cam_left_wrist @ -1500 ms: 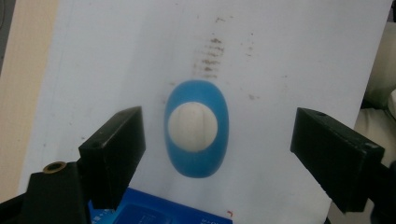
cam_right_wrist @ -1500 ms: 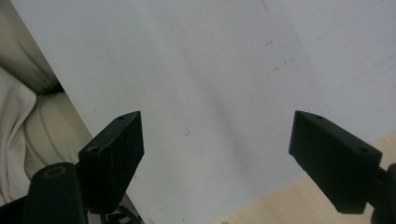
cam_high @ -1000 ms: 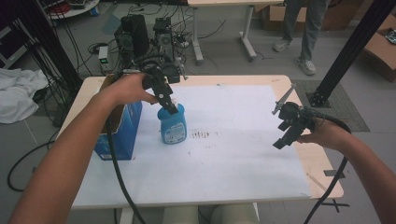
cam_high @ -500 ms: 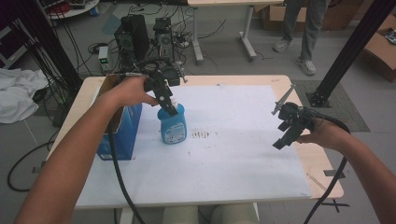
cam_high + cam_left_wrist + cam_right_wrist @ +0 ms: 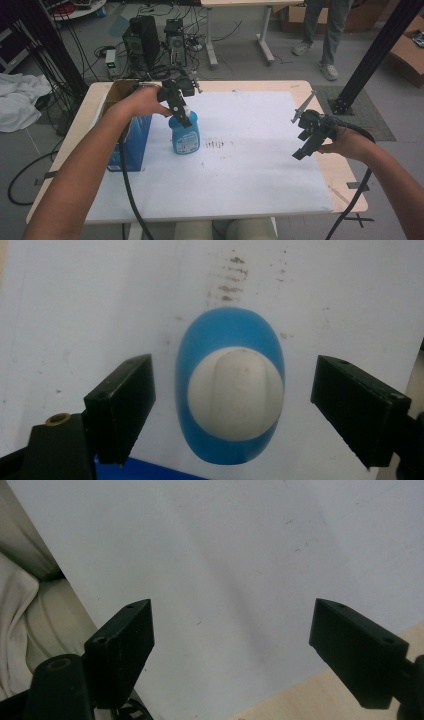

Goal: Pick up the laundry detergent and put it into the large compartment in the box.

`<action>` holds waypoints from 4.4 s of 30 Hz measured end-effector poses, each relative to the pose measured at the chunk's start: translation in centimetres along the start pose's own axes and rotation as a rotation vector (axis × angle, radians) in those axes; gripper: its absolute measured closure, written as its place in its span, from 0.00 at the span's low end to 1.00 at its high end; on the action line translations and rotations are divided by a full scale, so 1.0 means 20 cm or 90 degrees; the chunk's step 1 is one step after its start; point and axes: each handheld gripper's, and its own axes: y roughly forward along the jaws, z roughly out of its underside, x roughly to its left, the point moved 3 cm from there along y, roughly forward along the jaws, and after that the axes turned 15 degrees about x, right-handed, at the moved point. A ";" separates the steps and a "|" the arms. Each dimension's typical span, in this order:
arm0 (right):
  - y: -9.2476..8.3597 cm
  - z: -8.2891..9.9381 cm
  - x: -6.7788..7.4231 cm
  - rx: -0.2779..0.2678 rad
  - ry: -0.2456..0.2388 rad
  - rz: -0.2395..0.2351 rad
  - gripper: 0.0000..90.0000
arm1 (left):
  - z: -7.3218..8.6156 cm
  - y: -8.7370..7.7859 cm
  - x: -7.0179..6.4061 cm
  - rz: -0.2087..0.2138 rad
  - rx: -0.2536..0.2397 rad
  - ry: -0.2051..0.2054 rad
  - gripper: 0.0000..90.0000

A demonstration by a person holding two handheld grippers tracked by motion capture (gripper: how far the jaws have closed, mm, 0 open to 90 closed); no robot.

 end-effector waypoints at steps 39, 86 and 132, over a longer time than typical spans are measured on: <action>0.00 0.01 -0.01 -0.001 0.002 -0.002 0.20 | -0.03 0.13 0.01 0.007 0.033 0.002 0.23; 0.01 0.01 0.00 0.000 0.000 -0.005 0.20 | -0.01 0.11 0.02 0.003 0.014 0.005 0.40; 0.01 -0.01 0.04 -0.007 -0.023 -0.005 0.21 | 0.08 -0.40 -0.04 -0.013 -0.027 -0.217 0.42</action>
